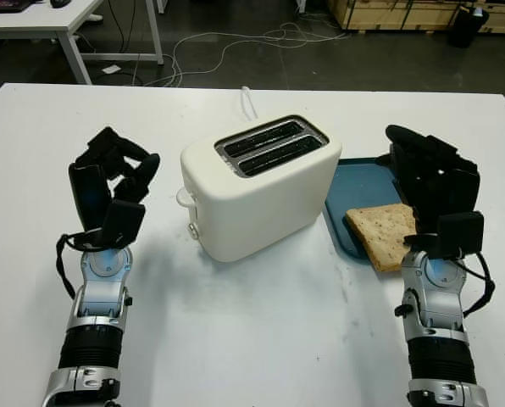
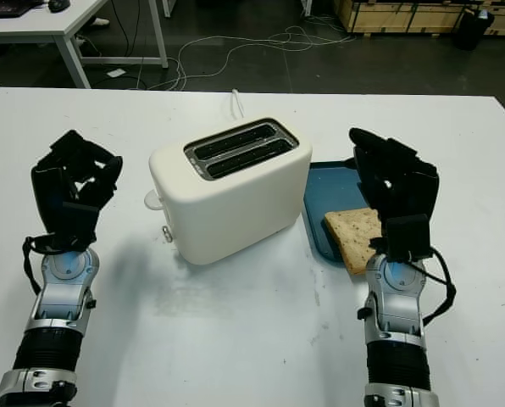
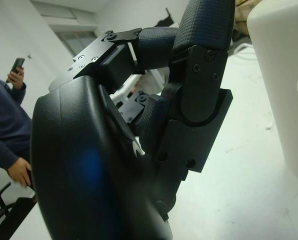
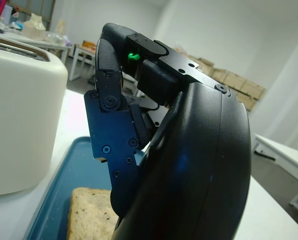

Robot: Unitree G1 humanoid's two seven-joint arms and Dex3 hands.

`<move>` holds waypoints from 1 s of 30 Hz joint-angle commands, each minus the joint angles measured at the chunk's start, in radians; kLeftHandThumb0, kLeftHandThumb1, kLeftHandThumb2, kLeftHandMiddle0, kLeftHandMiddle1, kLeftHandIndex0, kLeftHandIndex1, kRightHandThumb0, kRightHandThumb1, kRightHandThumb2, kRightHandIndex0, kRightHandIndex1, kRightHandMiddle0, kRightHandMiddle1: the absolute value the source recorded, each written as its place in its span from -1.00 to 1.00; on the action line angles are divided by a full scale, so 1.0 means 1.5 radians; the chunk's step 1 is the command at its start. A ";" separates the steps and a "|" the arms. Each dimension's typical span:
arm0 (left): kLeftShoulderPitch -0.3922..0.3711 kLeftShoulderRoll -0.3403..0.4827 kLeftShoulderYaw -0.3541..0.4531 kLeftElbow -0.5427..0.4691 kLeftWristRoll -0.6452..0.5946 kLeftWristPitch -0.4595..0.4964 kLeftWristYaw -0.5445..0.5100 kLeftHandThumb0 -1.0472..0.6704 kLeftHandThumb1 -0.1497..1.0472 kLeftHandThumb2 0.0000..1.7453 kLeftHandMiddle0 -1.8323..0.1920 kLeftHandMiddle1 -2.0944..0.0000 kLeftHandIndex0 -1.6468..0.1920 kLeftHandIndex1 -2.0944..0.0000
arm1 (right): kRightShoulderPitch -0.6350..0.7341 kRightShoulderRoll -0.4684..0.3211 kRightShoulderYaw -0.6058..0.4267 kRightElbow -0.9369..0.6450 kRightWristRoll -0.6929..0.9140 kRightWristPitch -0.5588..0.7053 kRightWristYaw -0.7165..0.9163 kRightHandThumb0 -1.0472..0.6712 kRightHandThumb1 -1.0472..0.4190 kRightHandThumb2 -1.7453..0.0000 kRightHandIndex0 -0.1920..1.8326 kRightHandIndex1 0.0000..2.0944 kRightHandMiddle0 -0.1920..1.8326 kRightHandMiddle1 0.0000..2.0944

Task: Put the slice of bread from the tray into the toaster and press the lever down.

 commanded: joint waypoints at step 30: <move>-0.002 -0.001 0.007 -0.002 -0.003 -0.002 0.003 -0.92 0.79 -0.74 -0.18 -0.59 -0.09 -0.42 | 0.340 -0.379 -0.034 -0.412 -0.546 0.031 0.215 -0.56 -0.64 1.00 -0.43 -0.94 -0.44 -1.00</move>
